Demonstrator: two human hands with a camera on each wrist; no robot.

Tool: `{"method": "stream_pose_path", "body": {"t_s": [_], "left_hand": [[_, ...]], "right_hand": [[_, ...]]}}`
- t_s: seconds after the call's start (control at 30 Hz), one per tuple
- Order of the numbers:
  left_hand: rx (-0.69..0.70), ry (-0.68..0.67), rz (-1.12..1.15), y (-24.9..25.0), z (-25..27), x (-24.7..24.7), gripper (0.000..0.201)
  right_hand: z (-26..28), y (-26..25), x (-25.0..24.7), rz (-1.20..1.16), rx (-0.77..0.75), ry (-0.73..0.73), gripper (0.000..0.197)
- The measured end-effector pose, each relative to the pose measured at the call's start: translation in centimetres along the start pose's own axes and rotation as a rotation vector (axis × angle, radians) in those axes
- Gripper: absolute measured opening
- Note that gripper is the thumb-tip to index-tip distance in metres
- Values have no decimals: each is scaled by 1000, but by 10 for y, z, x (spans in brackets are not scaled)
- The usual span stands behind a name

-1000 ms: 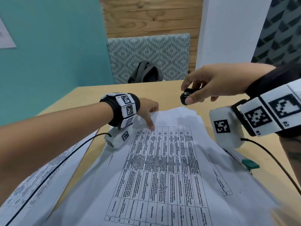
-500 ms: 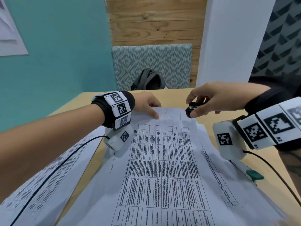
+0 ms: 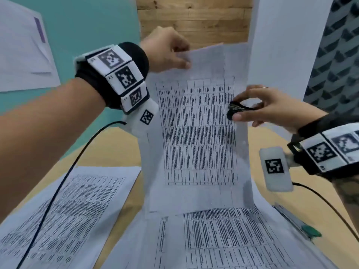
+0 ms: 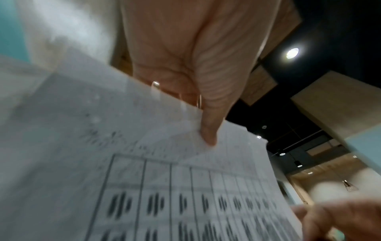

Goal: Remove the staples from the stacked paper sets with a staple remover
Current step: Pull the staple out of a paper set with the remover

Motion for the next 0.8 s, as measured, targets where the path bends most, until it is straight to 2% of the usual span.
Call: {"method": "stream_pose_path", "body": {"t_s": [0.03,0.17,0.27,0.37,0.43,0.5,0.57,0.63,0.7,0.73,0.8], "left_hand": [[26,109,-1,5,-4,-11,8],[162,479,-117,27,-2,-44,28],[331,591,-178,44,20,-53,27],[431,485,-172,51,40,-52,18],[433,328,-126,51,43,-50,15],[401,147,-23,51,42,-48,25],[313,-22,69,46,43,-47,25],[177,-179,99,31,48,-50,36],[19,-313,233,4,59,-55,39],[-54,-343,371,-10,66,-57,41],[-209,-307,692,-35,85,-56,52]], "right_hand": [[-3,-8,-5,-87,-24,38,58],[-4,-31,-19,-343,-101,115,76],[11,-37,-27,-453,-140,86,78],[30,-37,-30,-583,-158,-7,68],[40,-36,-27,-645,-135,-101,65],[47,-35,-22,-658,-89,-191,66],[54,-32,-15,-645,-49,-249,67],[60,-27,-10,-660,-6,-245,69],[65,-21,-7,-686,41,-221,71],[68,-19,-7,-703,61,-212,71],[70,-15,-8,-743,104,-192,72]]}}
Point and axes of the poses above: each hand's wrist, its own z-axis away from the middle knuckle, its own x-axis out of the palm, y = z × x, the point moved 3 cm from there along -z, towards the middle knuckle, and after that the axes turned 12 degrees about y, right-handed, at the moved point
